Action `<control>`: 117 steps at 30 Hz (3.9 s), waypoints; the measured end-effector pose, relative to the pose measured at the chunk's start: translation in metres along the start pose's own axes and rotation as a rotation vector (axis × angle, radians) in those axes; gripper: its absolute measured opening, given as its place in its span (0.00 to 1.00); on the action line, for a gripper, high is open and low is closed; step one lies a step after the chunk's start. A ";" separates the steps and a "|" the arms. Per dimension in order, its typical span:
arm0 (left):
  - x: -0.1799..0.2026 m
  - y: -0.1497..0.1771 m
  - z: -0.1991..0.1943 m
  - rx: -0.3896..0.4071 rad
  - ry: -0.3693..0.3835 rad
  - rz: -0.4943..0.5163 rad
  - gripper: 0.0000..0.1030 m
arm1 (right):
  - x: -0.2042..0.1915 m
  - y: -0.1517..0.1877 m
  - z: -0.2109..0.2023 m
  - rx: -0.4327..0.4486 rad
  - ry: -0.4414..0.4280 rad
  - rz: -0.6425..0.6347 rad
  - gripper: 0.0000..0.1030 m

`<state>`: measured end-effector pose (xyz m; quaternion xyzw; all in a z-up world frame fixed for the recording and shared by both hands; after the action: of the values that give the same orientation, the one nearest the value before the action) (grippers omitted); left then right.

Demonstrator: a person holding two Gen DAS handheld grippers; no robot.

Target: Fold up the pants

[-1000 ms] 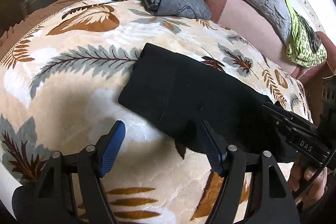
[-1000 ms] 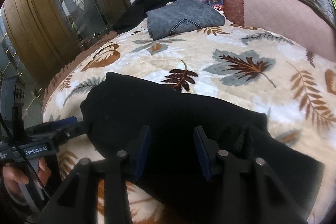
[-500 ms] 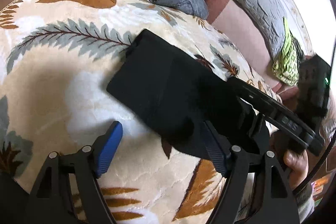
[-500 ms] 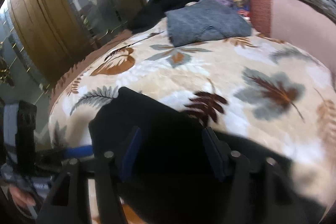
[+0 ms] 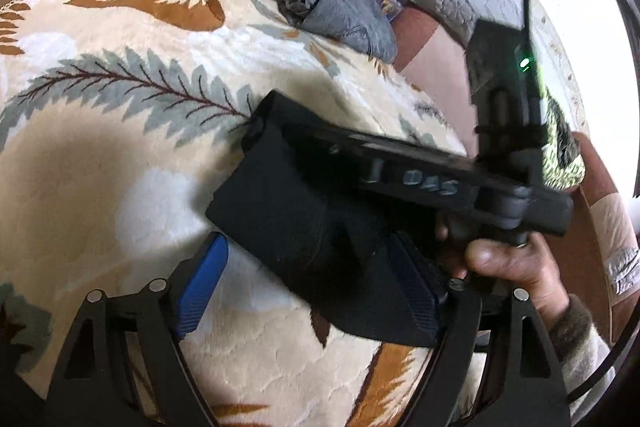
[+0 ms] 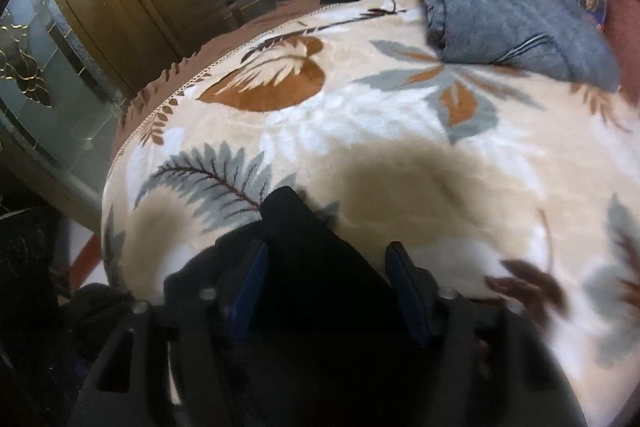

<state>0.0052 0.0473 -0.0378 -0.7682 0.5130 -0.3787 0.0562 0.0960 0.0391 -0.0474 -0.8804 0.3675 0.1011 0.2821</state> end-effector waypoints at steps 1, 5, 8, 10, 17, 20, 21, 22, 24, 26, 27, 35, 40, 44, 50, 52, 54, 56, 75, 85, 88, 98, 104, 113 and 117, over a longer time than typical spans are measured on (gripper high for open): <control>0.000 -0.001 0.000 0.008 0.014 -0.001 0.77 | -0.002 0.001 -0.003 0.013 -0.007 0.009 0.25; 0.018 -0.003 -0.008 0.013 0.034 0.078 0.34 | -0.013 0.001 -0.046 0.133 -0.010 -0.010 0.12; 0.052 -0.006 -0.034 0.067 0.098 0.166 0.30 | -0.016 0.004 -0.112 0.269 -0.032 0.007 0.12; 0.085 -0.006 -0.053 0.093 0.163 0.244 0.27 | -0.010 0.017 -0.166 0.356 -0.010 0.020 0.11; 0.208 0.047 -0.054 0.019 0.342 0.536 0.25 | 0.053 0.112 -0.282 0.529 0.099 0.221 0.09; 0.243 0.089 -0.020 -0.086 0.370 0.614 0.24 | 0.091 0.172 -0.294 0.528 0.151 0.370 0.09; 0.250 0.103 -0.009 -0.121 0.365 0.636 0.24 | 0.108 0.197 -0.293 0.515 0.192 0.437 0.09; 0.255 0.116 0.003 -0.158 0.355 0.653 0.24 | 0.120 0.215 -0.291 0.502 0.222 0.489 0.08; 0.259 0.137 0.028 -0.243 0.333 0.673 0.23 | 0.135 0.242 -0.292 0.478 0.246 0.569 0.14; 0.258 0.149 0.037 -0.309 0.318 0.680 0.23 | 0.140 0.259 -0.298 0.491 0.250 0.624 0.15; 0.256 0.151 0.033 -0.320 0.312 0.685 0.23 | 0.137 0.265 -0.306 0.517 0.246 0.635 0.21; 0.239 0.093 -0.010 -0.133 0.264 0.708 0.59 | 0.104 0.252 -0.289 0.496 0.153 0.636 0.60; 0.204 0.067 0.024 -0.130 0.142 0.606 0.59 | 0.100 0.252 -0.243 0.406 0.155 0.679 0.50; 0.197 0.075 0.036 -0.158 0.108 0.593 0.59 | 0.093 0.253 -0.260 0.473 0.222 0.656 0.04; 0.208 0.094 0.038 -0.150 0.109 0.650 0.59 | 0.094 0.273 -0.284 0.457 0.293 0.660 0.03; 0.209 0.100 0.041 -0.140 0.086 0.669 0.60 | 0.101 0.286 -0.265 0.400 0.292 0.692 0.01; 0.209 0.106 0.042 -0.117 0.066 0.701 0.62 | 0.104 0.290 -0.260 0.405 0.281 0.707 0.02; 0.210 0.108 0.041 -0.106 0.049 0.724 0.62 | 0.101 0.289 -0.266 0.417 0.268 0.705 0.03; 0.200 0.078 0.043 -0.084 -0.025 0.683 0.63 | 0.068 0.246 -0.257 0.387 0.292 0.549 0.23; 0.186 0.086 0.055 -0.122 -0.031 0.640 0.70 | 0.058 0.274 -0.242 0.333 0.281 0.541 0.21; 0.186 0.084 0.053 -0.126 -0.034 0.635 0.70 | 0.055 0.269 -0.250 0.342 0.287 0.534 0.21; 0.185 0.070 0.041 -0.096 -0.043 0.615 0.71 | 0.040 0.237 -0.264 0.386 0.257 0.486 0.45; 0.172 0.059 0.039 -0.088 -0.067 0.579 0.71 | 0.036 0.235 -0.233 0.240 0.246 0.382 0.67; 0.179 0.073 0.047 -0.116 -0.060 0.619 0.71 | 0.040 0.254 -0.254 0.315 0.221 0.447 0.62; 0.188 0.071 0.048 -0.111 -0.044 0.613 0.71 | 0.064 0.245 -0.276 0.381 0.337 0.495 0.65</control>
<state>0.0181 -0.1567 -0.0071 -0.5877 0.7393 -0.2989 0.1368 -0.0391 -0.2959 0.0513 -0.7003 0.6236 -0.0508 0.3437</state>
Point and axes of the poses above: each gripper's, at about its wrist camera, not at the fingertips, and z roughly the way its jaws point, x to its right, y to its underside, the point moved 7 cm from there along z, roughly the way its jaws point, and after that the axes turned 3 degrees about -y, right-handed, at the moved point
